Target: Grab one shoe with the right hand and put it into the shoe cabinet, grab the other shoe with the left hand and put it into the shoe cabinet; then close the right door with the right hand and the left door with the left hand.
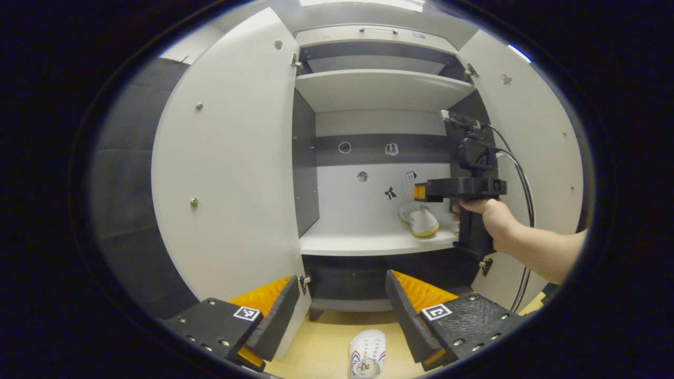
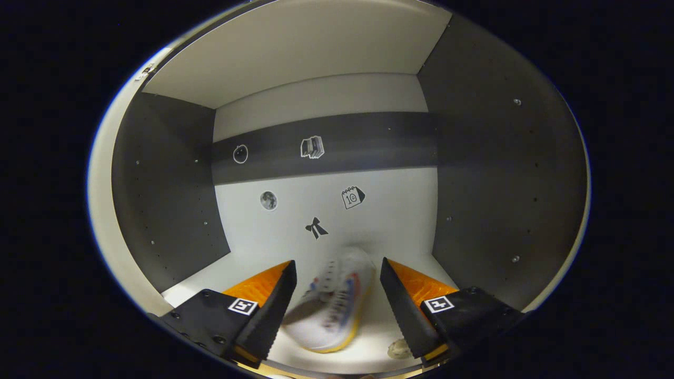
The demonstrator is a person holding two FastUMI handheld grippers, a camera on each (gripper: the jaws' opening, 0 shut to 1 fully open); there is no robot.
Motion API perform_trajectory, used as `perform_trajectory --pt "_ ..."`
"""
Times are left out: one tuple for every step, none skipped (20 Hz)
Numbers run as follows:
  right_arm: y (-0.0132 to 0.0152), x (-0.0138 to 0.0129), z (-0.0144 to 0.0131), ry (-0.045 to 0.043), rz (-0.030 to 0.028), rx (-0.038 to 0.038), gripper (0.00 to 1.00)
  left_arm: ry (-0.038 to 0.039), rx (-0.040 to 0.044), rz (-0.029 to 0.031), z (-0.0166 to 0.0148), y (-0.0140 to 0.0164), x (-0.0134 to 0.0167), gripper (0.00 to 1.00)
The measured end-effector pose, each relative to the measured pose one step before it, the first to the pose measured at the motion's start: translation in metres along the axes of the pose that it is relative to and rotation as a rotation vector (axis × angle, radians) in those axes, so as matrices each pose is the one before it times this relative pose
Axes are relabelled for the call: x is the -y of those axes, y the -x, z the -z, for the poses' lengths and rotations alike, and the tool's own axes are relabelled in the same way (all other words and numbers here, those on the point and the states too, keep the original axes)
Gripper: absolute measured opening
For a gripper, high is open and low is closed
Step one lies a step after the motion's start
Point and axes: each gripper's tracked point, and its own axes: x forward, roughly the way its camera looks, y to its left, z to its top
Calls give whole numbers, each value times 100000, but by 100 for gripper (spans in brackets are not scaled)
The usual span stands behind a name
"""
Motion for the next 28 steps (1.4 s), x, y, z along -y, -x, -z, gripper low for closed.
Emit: perform_trajectory --pt "956 243 176 1832 2028 353 100 -646 -484 1973 450 -80 54 94" --pt "1010 148 129 1426 1703 467 100 -424 -851 2835 599 -177 156 94" --pt "1288 -27 32 1106 1043 862 100 -11 -929 3452 718 -228 133 94" --pt "1366 -2 74 503 971 762 99 -22 -1267 3893 851 -365 230 94" --pt "1397 10 31 -301 1137 545 94 -905 -1657 3300 820 -298 226 95" --pt "1419 -12 166 -714 701 608 99 -1646 -1699 2715 744 -431 180 95" --pt "1549 -69 57 -549 561 450 99 -1693 -1601 2684 917 -318 164 95" --pt "1505 209 321 207 1221 120 99 -1021 -1753 2728 774 -288 256 95" --pt "1528 384 233 614 2055 405 94 -56 -2395 3165 1236 -406 376 95" --pt "1419 478 350 565 2008 -44 94 782 -2950 2694 1401 -540 354 94" --pt "1441 429 531 -103 2029 -427 94 1230 -3103 2379 1597 -639 307 95" --pt "1412 385 632 -231 1526 -1062 99 1166 -2619 1858 1429 -599 110 95" --pt "1103 435 785 -525 1935 -1718 94 1190 -1425 1290 1086 -557 -93 95" --pt "1299 471 952 -250 1713 -1760 94 1100 -1798 1947 1086 -575 4 95" --pt "1282 618 931 -204 2273 -1855 94 673 -2421 1986 1241 -748 27 95" --pt "1153 619 1031 -336 2217 -1787 94 570 -3084 1782 1371 -817 76 95" --pt "1156 431 1023 -924 2075 -1961 94 368 -3557 1437 1451 -701 -11 95" --pt "1120 374 1122 -1144 1729 -2074 94 -153 -3322 1513 1245 -859 -100 95" --pt "1124 447 1016 -947 1873 -1976 99 -889 -2711 1511 1319 -739 33 95" --pt "1016 696 1214 -405 2501 -2515 94 -1391 -2562 1004 1295 -857 34 95" --pt "1247 1007 1101 -897 3416 -1971 94 -1589 -2729 749 1211 -738 30 95" --pt "1118 952 591 -1392 3360 -427 99 -1092 -2708 446 1185 -620 -5 95" --pt "1075 907 562 -1150 2934 -404 99 -672 -2184 240 1010 -657 -106 95" --pt "874 847 791 -417 2971 -662 99 -370 -2137 -69 943 -472 -155 95" --pt "859 932 536 -26 2864 -567 99 99 -1735 3 838 -554 -172 100" --pt "838 975 672 132 2665 -969 99 234 -1956 241 895 -477 -128 100" --pt "886 962 698 187 2508 -1341 99 483 -2202 826 745 -368 -8 100" --pt "772 1041 693 -89 2671 -1381 94 564 -1888 1062 594 -444 37 100"
